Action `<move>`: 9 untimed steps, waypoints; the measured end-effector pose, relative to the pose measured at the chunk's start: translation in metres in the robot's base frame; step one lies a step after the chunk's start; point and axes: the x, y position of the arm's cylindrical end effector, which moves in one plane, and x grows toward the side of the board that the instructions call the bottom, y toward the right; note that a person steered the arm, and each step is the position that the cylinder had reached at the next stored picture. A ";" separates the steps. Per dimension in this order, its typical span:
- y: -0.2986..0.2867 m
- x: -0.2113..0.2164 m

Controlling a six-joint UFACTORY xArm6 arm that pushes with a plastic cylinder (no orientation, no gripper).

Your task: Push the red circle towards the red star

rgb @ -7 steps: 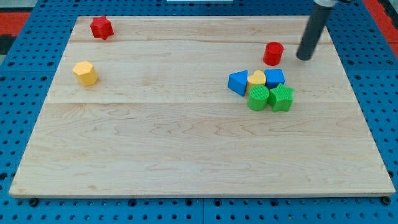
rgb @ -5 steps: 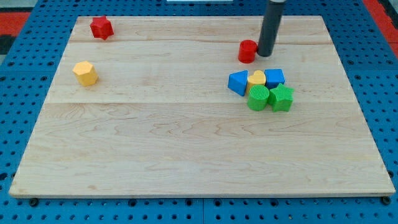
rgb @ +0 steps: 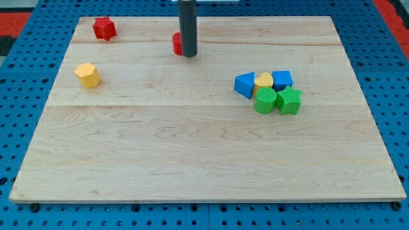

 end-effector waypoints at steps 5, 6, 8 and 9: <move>-0.048 -0.066; -0.055 -0.038; -0.109 -0.034; -0.132 -0.042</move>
